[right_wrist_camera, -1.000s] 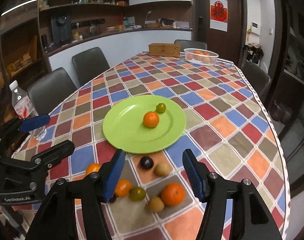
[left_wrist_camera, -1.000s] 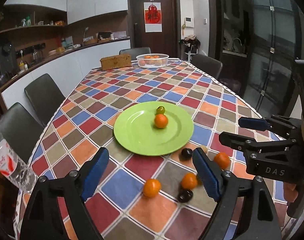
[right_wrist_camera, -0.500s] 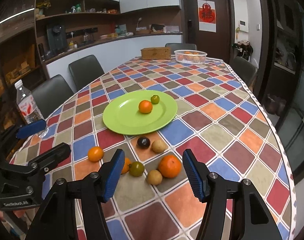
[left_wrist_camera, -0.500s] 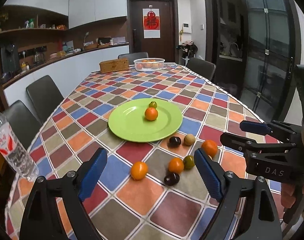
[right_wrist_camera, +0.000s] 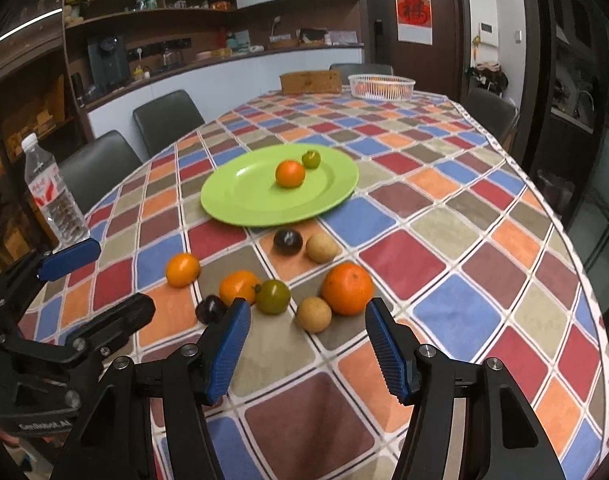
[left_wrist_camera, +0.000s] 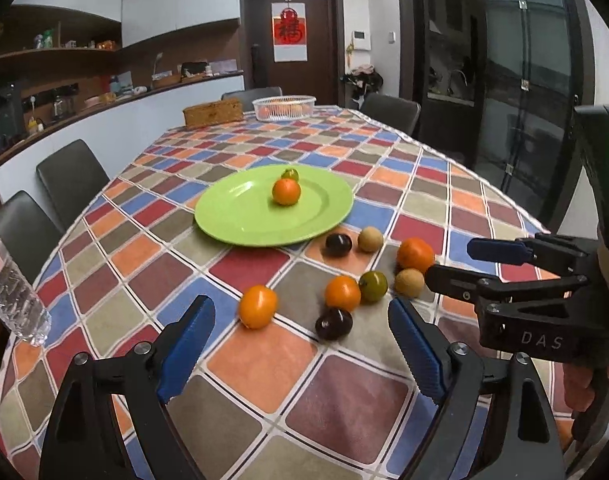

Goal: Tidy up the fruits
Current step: 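Grasp a dark plum with the left tool while the right tool grasps a brown round fruit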

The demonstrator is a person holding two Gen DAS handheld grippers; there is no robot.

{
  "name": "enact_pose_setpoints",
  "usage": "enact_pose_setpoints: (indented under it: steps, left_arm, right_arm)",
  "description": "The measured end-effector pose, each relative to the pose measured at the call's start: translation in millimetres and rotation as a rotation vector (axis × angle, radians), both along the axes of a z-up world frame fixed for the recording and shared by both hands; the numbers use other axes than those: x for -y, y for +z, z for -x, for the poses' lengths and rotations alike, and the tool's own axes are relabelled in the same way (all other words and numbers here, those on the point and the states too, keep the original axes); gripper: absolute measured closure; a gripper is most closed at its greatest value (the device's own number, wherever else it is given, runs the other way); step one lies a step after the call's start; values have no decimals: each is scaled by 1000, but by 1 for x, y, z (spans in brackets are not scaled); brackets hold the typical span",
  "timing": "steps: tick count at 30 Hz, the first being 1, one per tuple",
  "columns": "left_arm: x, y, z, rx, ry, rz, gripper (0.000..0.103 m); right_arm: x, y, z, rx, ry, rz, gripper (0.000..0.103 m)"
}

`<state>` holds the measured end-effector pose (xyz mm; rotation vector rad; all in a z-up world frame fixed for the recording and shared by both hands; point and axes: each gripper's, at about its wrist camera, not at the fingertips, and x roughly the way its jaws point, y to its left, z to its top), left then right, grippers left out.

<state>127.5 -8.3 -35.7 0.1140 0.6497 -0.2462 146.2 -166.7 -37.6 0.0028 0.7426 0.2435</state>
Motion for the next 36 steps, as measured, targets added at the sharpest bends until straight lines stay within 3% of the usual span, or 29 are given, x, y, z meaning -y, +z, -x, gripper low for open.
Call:
enact_pose_setpoints:
  steps: [4, 24, 36]
  left_arm:
    - [3, -11, -7, -42, -13, 4, 21]
    - [15, -48, -47, -237, -66, 68, 58]
    - [15, -52, -54, -263, -59, 81, 74]
  right_arm:
    - [-1, -9, -5, -26, 1, 6, 43]
    - [-5, -37, -36, -131, 23, 2, 67]
    - [-7, -47, -41, -147, 29, 23, 74]
